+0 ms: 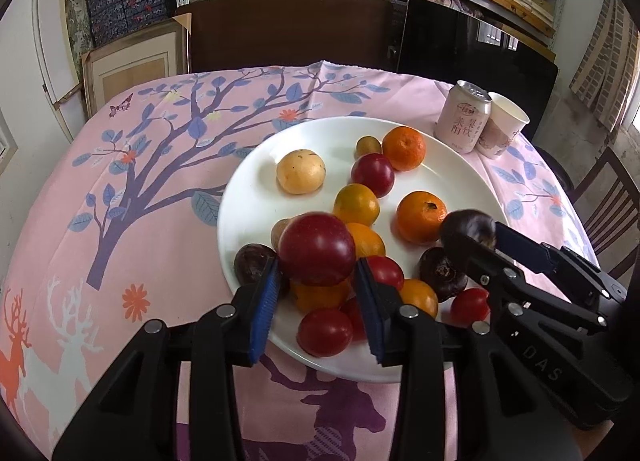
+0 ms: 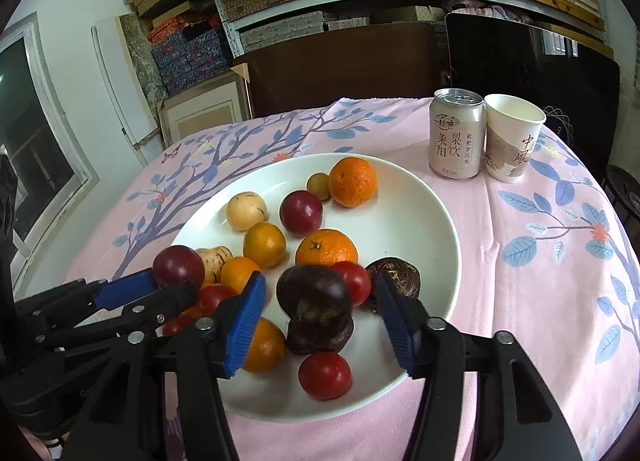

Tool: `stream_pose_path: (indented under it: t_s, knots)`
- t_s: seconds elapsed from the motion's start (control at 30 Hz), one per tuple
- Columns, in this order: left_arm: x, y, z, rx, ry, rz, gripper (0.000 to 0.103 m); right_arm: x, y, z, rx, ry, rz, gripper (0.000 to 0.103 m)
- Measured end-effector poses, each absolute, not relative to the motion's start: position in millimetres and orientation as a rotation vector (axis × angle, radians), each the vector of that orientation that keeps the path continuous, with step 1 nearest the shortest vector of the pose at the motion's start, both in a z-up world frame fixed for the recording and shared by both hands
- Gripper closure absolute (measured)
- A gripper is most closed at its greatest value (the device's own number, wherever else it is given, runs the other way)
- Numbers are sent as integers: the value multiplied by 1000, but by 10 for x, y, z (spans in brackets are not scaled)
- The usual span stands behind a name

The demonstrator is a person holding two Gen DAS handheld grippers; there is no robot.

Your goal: Organize fruits

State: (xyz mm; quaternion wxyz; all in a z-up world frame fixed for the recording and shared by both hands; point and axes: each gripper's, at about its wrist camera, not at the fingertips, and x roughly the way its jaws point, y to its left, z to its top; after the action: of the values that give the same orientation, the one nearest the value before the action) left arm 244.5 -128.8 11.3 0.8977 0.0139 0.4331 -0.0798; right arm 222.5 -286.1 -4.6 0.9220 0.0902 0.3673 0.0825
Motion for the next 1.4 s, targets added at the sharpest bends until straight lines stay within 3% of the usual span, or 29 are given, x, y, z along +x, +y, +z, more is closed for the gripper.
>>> stream_pose_path:
  t_s: [0.13,0.3,0.47,0.73,0.97,1.4]
  knots:
    - [2417,-1275,139,61,869,-130,34,2165,-2911,-22,174,757,168,44]
    - [2285,-1268,186,89,845,-139,20,1940,-2900,15,97,760,169,42]
    - [2108,-1272,201,107,848,-157,19,1693,-2910,34,61,761,154,36]
    - [1708,-1190,270,119,815,-153,15,1311,-2869,58,34,748,142,10]
    - [1397,-1060,309,86,807,-155,12,1086,-2828,86,35,753,133,4]
    - [983,-888,228,71,802,-153,9,710,-2747,48,43,751,142,4]
